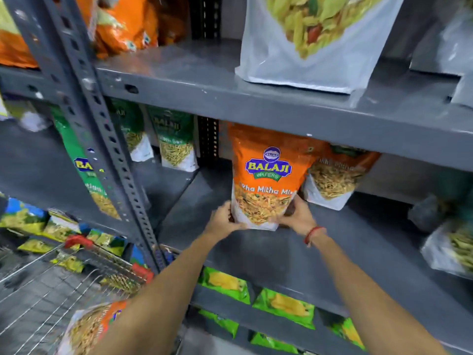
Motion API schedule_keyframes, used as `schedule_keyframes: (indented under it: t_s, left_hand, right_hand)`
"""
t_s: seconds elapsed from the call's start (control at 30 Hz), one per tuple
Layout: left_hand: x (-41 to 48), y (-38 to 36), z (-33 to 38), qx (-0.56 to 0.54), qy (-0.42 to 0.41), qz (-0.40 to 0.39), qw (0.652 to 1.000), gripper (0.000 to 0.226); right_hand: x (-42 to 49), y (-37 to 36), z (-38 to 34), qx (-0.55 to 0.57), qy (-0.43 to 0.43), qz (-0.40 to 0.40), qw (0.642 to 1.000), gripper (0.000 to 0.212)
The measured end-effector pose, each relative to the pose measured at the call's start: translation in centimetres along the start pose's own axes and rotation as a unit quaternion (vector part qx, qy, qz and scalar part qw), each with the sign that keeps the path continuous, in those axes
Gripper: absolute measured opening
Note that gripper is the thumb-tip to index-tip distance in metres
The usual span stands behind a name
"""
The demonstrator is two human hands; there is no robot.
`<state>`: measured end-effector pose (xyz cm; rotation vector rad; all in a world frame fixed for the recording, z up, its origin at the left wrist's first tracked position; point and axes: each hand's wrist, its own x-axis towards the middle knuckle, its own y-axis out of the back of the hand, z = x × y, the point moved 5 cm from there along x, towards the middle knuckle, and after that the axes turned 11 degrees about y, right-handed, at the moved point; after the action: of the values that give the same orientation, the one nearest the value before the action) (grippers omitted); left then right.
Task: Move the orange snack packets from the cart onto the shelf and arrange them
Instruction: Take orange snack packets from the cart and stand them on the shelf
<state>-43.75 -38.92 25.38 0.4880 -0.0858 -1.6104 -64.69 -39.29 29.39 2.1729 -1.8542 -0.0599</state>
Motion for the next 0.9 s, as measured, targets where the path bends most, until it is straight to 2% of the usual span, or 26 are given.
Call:
schedule_keyframes:
  t_s: [0.13,0.23,0.5,0.67,0.73,0.8,0.9]
  left_hand:
    - [1.6,-0.3,-0.3,0.045,-0.016,0.003,0.999,0.054]
    - [3.1,-0.2,0.8,0.087,-0.033,0.000,0.996,0.052]
    - [4.2,-0.6,0.9,0.112,-0.016,0.004,0.994,0.059]
    - [0.2,-0.1,-0.1,0.061,-0.021,0.045,0.997,0.073]
    - [-3.0,1.2,-1.5,0.022,-0.034,0.055,0.998,0.063]
    - [-6.6,3.6,-3.8,-0.006,-0.033,0.069,0.997,0.041]
    - [-11.4,8.7,-8.3,-0.013,-0.018,0.095,0.995,0.021]
  right_hand:
    - [-0.5,-0.2,3.8,-0.006,-0.027,0.025,0.999,0.087]
    - [0.0,-0.1,4.0,-0.023,-0.033,0.059,0.997,0.070]
    - [0.4,-0.2,4.3,-0.057,-0.048,0.085,0.994,0.070]
    - [-3.0,-1.5,3.4,-0.061,-0.067,0.188,0.978,0.077]
    - [-5.4,-2.5,2.3,-0.078,-0.062,0.241,0.965,0.070]
    - [-7.6,-4.7,1.0,-0.101,-0.041,0.262,0.959,0.054]
    - [-9.6,-10.2,-0.8,-0.107,0.016,0.232,0.967,0.031]
